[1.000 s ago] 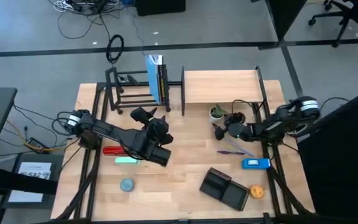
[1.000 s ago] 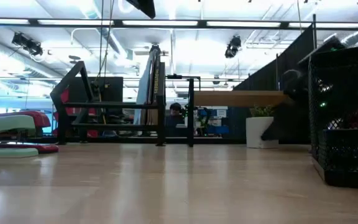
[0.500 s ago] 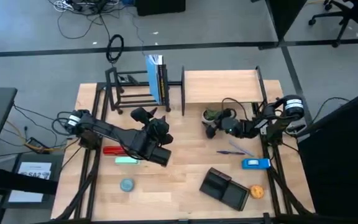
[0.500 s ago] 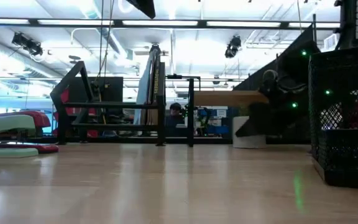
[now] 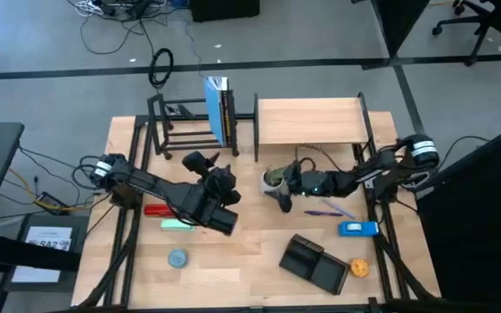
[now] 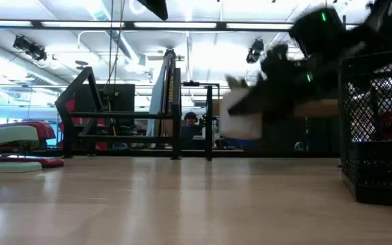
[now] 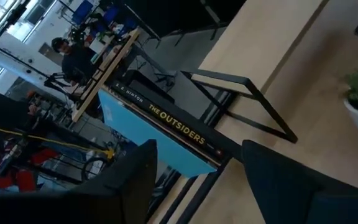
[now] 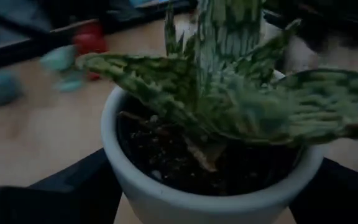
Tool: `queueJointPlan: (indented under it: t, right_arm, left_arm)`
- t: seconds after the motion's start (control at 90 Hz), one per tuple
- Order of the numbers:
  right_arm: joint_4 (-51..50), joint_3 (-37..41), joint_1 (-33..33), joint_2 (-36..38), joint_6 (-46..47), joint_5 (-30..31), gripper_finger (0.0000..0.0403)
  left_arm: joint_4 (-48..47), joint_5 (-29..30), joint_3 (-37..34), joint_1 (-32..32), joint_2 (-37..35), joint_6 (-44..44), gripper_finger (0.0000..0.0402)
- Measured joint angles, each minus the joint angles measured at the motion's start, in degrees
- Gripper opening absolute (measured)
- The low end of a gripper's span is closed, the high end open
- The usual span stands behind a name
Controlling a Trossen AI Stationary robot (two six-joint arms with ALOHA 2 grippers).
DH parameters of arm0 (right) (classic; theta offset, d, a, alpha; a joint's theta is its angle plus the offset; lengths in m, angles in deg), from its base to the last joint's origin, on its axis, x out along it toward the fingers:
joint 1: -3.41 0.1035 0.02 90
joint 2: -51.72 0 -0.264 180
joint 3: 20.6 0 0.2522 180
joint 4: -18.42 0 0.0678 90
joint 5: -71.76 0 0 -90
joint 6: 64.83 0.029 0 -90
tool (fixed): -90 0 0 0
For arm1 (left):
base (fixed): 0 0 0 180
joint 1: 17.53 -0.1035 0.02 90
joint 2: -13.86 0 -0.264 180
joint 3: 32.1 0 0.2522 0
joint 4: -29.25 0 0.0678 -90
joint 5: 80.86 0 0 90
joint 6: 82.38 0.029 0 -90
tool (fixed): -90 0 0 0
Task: Stock shelves
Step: Remove the white vase plant from under the shelf
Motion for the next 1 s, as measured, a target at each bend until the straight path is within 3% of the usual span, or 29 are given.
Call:
queueJointPlan:
  t: [0.144,0.389,0.578,0.767,0.9,1.0]
  right_arm:
    - [-10.14,-11.40,4.44,-1.52,-5.51,-2.73,0.0321]
    - [-11.23,-25.02,7.53,-15.01,-8.31,-7.68,0.0321]
    - [-10.82,-27.34,9.00,-22.37,-3.95,-8.49,0.0321]
    - [-10.16,-27.52,11.50,-22.19,-1.28,-9.47,0.0321]
    - [-18.03,-27.53,13.90,-21.87,-1.51,-8.71,0.0324]
    - [-23.97,-27.48,15.57,-21.83,0.29,-4.51,0.0360]
  left_arm:
    - [-1.59,0.01,0.15,1.57,-0.13,-2.40,0.0213]
    - [-1.61,-0.38,0.63,5.29,-2.43,-3.27,0.0213]
    - [-1.58,-1.47,0.65,8.35,-3.69,-5.98,0.0214]
    - [-1.30,-3.32,0.20,10.54,-3.65,-7.65,0.0214]
    - [-1.28,-4.39,-0.05,11.26,-3.61,-8.77,0.0213]
    - [-1.10,-4.41,-0.05,11.60,-3.61,-8.84,0.0213]
